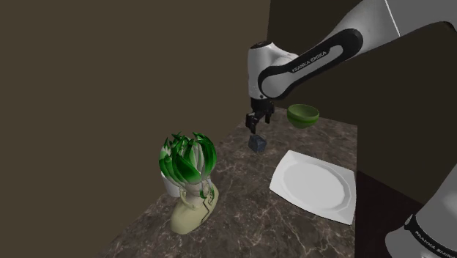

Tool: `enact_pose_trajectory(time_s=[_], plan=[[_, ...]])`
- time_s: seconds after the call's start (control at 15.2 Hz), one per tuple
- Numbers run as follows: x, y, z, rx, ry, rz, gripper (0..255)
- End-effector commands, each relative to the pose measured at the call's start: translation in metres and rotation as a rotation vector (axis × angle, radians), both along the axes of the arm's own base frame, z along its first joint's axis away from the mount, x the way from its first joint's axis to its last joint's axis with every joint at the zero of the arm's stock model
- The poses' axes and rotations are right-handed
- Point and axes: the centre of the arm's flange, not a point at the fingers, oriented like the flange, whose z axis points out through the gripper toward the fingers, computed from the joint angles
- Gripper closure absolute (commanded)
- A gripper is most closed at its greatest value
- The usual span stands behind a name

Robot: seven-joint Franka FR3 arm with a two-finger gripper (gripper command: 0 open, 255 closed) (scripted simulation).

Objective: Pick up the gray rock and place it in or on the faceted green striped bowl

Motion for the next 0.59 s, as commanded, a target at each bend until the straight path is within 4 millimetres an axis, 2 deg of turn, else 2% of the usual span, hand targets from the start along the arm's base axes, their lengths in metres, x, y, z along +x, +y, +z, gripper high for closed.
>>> enact_pose_trajectory(time_s=[0.0,0.26,0.53], plan=[[0.021,0.007,-0.014,-0.006,-0.01,0.002,0],[0.057,0.02,-0.038,-0.016,-0.027,0.006,0],[0.059,0.016,-0.059,-0.016,-0.027,0.006,0]])
